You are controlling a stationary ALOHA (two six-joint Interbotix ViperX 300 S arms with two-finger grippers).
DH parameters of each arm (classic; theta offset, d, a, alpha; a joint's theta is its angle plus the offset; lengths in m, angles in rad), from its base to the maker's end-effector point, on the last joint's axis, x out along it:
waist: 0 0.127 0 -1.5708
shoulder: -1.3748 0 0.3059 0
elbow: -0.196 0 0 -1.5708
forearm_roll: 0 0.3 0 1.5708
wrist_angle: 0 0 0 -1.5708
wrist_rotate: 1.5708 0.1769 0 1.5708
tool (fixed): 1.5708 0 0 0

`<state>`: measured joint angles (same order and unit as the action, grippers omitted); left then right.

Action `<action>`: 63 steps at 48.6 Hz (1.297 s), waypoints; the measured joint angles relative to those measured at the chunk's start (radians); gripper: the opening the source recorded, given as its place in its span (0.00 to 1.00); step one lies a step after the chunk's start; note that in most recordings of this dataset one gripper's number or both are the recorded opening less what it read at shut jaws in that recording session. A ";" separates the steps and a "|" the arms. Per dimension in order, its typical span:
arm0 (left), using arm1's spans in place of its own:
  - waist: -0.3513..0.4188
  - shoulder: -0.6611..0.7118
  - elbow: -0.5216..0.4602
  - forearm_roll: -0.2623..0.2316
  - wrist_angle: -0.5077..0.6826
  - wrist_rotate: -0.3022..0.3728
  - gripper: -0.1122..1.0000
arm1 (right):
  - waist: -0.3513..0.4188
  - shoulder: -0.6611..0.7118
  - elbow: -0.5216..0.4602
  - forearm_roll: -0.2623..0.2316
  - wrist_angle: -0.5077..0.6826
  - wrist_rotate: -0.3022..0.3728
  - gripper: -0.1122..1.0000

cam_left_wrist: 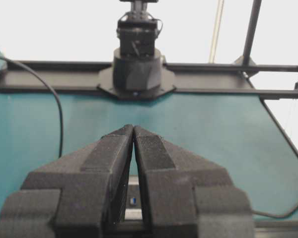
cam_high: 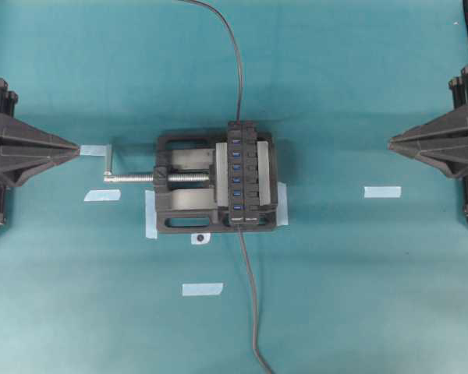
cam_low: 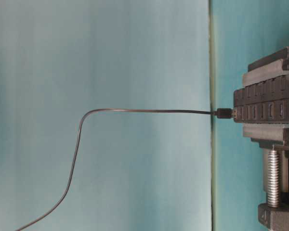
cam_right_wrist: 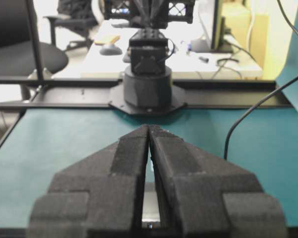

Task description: Insert the USB into the second port from the front of the fixed hub.

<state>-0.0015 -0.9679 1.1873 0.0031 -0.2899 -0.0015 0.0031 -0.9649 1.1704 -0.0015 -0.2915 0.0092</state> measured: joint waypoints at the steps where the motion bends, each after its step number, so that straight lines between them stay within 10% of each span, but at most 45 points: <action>1: 0.000 -0.002 0.002 0.000 0.000 -0.002 0.22 | -0.002 0.000 0.000 0.000 0.000 -0.002 0.25; 12: -0.021 -0.080 0.034 0.003 0.000 -0.006 0.10 | 0.000 -0.055 0.051 0.023 0.003 0.048 0.09; 43: -0.026 -0.005 0.005 0.005 0.150 -0.067 0.10 | -0.107 0.000 -0.074 0.023 0.454 0.084 0.09; 63: -0.028 0.005 -0.034 0.005 0.255 -0.067 0.10 | -0.183 0.118 -0.144 -0.002 0.538 0.084 0.09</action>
<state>-0.0291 -0.9633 1.1536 0.0077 -0.0353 -0.0690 -0.1795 -0.8468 1.0262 -0.0031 0.2470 0.0936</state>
